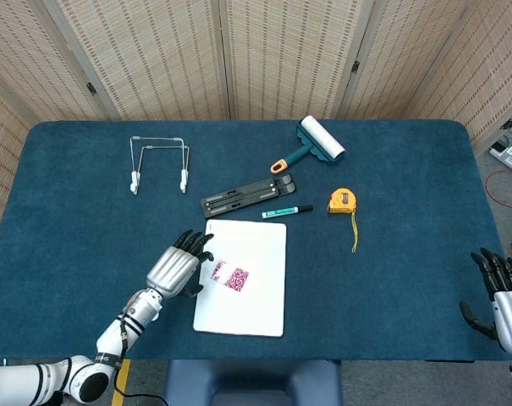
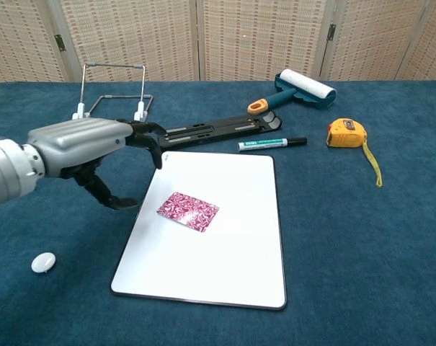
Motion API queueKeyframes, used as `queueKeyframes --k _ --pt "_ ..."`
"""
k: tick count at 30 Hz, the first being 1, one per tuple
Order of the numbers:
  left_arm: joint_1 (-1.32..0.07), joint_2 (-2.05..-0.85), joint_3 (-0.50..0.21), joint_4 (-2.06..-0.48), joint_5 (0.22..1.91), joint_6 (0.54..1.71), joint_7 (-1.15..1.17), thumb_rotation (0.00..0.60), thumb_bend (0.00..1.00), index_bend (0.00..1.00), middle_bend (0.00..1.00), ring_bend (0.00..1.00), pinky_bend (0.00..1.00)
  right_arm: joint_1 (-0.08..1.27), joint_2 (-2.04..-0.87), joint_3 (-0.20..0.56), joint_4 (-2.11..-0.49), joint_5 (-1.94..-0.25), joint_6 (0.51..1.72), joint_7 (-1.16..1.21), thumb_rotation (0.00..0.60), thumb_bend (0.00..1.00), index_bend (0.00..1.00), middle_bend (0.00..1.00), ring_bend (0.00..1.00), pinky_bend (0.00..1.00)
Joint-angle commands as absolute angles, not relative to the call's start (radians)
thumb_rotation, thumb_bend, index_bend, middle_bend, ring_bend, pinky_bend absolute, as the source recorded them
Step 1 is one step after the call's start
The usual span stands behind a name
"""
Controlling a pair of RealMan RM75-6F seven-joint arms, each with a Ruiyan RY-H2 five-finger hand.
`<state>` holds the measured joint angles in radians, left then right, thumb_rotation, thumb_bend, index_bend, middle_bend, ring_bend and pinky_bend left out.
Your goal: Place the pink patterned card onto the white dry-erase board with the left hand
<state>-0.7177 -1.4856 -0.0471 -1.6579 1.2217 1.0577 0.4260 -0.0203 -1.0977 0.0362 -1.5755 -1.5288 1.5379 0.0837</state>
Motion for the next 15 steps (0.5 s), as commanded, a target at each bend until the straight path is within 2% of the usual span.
queueKeyframes --k 1,8,15 --pt "-0.663 -1.432 0.010 -1.649 1.331 1.117 0.348 0.600 0.31 0.37 0.11 0.08 0.00 -0.019 -1.097 0.036 -1.580 -1.531 1.538 0.079 0.600 0.36 0.07 0.08 0.05 0.00" --pt "-0.586 -1.377 0.103 -1.606 1.495 1.198 0.261 0.600 0.31 0.38 0.12 0.09 0.00 -0.014 -1.096 0.034 -1.593 -1.540 1.538 0.065 0.600 0.36 0.07 0.08 0.05 0.00" --pt "-0.530 -1.352 0.146 -1.556 1.564 1.242 0.247 0.600 0.31 0.38 0.12 0.09 0.00 -0.009 -1.098 0.033 -1.603 -1.548 1.536 0.054 0.600 0.36 0.07 0.08 0.05 0.00"
